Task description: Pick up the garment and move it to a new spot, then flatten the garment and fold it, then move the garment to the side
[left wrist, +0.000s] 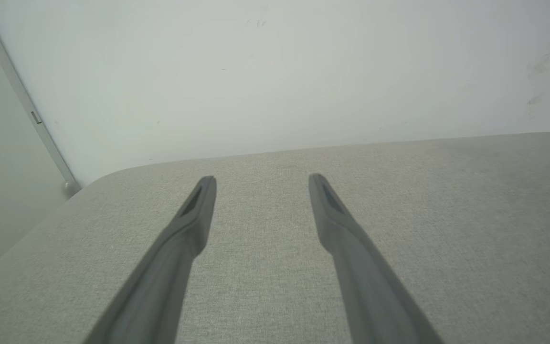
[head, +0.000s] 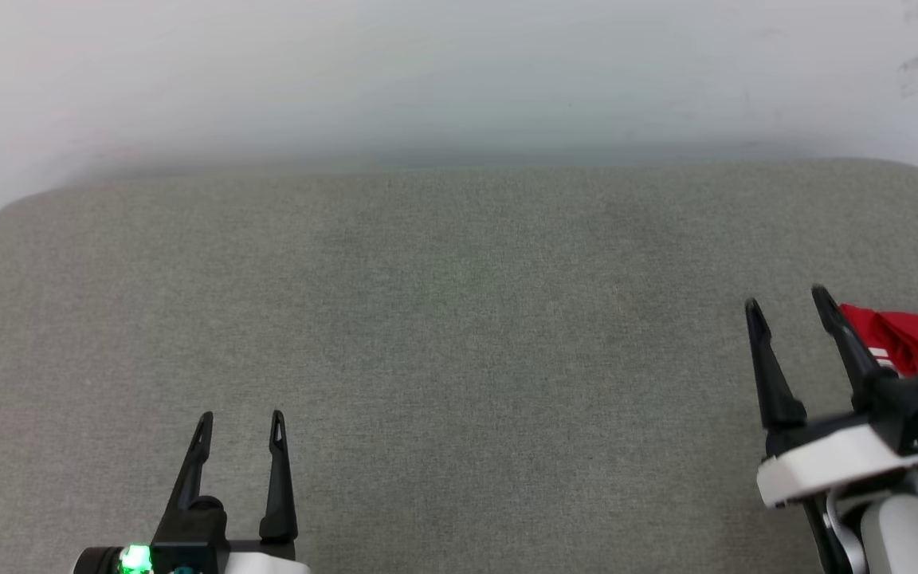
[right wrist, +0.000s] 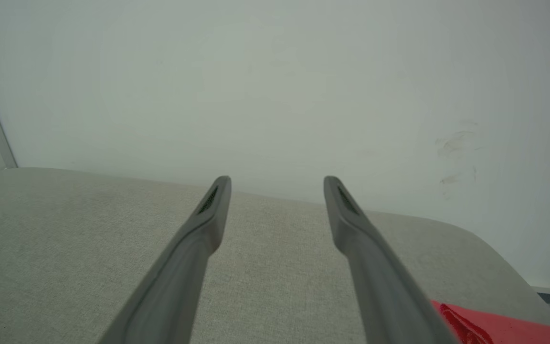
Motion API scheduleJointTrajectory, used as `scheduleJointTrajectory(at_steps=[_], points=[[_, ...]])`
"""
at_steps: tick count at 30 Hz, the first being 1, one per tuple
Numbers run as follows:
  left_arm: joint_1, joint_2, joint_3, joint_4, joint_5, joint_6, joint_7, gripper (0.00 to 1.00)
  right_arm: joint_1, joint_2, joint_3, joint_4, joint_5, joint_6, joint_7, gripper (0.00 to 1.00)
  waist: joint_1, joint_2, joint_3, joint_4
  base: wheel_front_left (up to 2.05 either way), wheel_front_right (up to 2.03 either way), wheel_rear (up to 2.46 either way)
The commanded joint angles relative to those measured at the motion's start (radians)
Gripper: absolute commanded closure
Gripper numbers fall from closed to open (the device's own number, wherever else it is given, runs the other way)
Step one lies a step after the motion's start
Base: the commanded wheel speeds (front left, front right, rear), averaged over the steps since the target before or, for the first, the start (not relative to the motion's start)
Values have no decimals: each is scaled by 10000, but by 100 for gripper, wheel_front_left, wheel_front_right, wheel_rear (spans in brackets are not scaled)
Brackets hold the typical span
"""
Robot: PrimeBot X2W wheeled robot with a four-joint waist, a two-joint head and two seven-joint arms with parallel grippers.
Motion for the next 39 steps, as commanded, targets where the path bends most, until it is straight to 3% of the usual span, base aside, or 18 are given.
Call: scheduleJointTrajectory(at_steps=[1,16,28,29,33,39], points=[[133,-46,-23,24,-18,-52,-22,0,437,134,-190,-138,91,-12,-14,0,1,0,-177,63,0,0,0],[706,-139,40,17,-76,-234,-22,0,3285,948,-1143,-1552,451,-11,-16,0,1,0,-652,181,0,0,0],[703,-193,93,151,29,-310,-21,0,3801,1074,-1225,-1953,703,-11,-16,0,1,0,-669,235,0,0,0],[697,-198,82,157,6,-342,0,100,3682,1024,-1227,-1862,690,0,-2,100,1,0,-670,236,0,0,0],[776,-221,59,452,-194,-363,31,100,3675,1026,-1187,-1563,873,0,35,100,1,0,-668,237,0,0,0],[548,-159,134,571,-1605,-499,282,100,3449,960,-1135,-1408,2180,-1,287,100,1,0,-659,242,0,0,0]])
